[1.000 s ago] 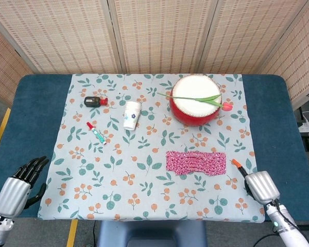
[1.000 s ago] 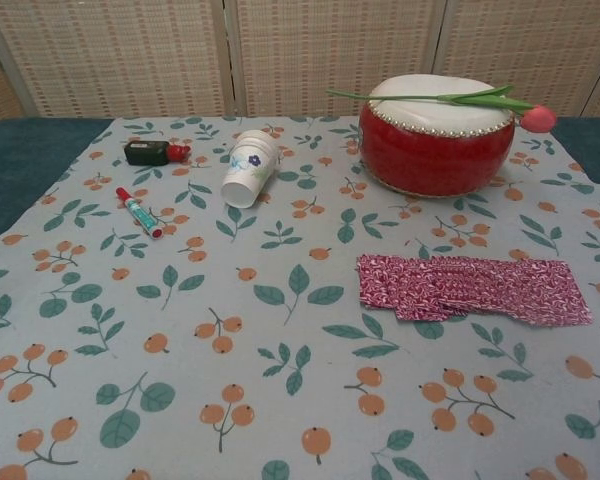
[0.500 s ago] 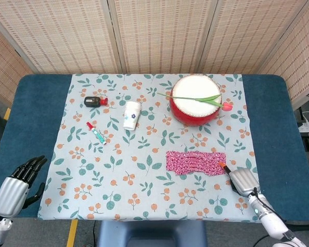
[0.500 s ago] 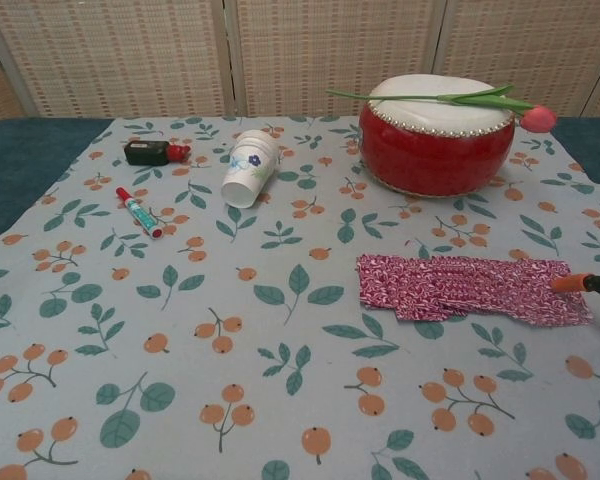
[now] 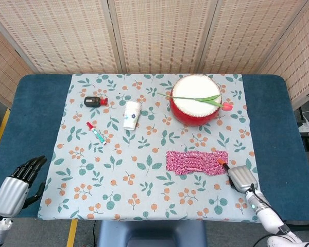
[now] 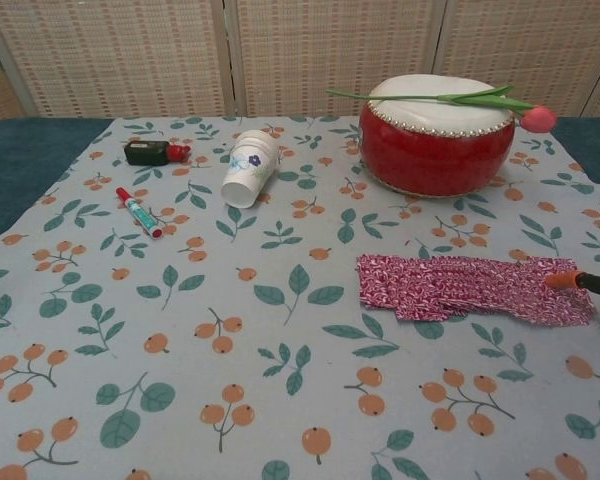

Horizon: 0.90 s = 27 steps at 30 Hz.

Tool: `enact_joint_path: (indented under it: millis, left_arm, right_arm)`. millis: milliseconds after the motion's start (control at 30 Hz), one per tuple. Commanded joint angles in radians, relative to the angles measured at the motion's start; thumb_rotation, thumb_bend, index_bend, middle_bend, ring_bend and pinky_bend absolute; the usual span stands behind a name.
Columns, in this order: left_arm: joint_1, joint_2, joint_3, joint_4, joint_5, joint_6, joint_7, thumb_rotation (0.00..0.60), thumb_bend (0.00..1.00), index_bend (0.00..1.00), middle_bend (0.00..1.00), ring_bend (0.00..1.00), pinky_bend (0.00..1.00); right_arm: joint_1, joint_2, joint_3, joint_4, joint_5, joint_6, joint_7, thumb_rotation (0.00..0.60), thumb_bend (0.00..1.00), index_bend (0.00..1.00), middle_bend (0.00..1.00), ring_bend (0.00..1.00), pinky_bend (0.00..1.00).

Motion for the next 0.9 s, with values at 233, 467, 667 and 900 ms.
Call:
enact_joint_path:
  millis: [233, 467, 667, 900]
  left_arm:
    - [0.001, 0.000, 0.000, 0.000, 0.000, 0.001, -0.001, 0.600, 0.50, 0.07, 0.11, 0.15, 0.28]
    - [0.002, 0.001, -0.002, -0.002, -0.003, 0.002, -0.001, 0.600, 0.50, 0.07, 0.11, 0.16, 0.28]
    - [-0.001, 0.001, -0.001, -0.003, -0.003, -0.006, 0.003, 0.600, 0.50, 0.07, 0.11, 0.15, 0.28]
    - [-0.001, 0.002, -0.001, -0.004, -0.005, -0.009, 0.004, 0.600, 0.50, 0.07, 0.11, 0.15, 0.28]
  right_arm:
    - [-0.020, 0.059, -0.045, -0.064, 0.025, 0.046, -0.082, 0.600, 0.88, 0.20, 0.75, 0.82, 0.74]
    - [-0.061, 0.135, -0.106, -0.122, 0.014, 0.103, -0.147, 0.600, 0.88, 0.21, 0.75, 0.82, 0.74]
    - [-0.081, 0.166, -0.125, -0.165, -0.009, 0.145, -0.162, 0.600, 0.88, 0.22, 0.75, 0.82, 0.74]
    - [-0.073, 0.141, -0.094, -0.162, -0.099, 0.194, -0.072, 0.600, 0.88, 0.22, 0.75, 0.82, 0.74]
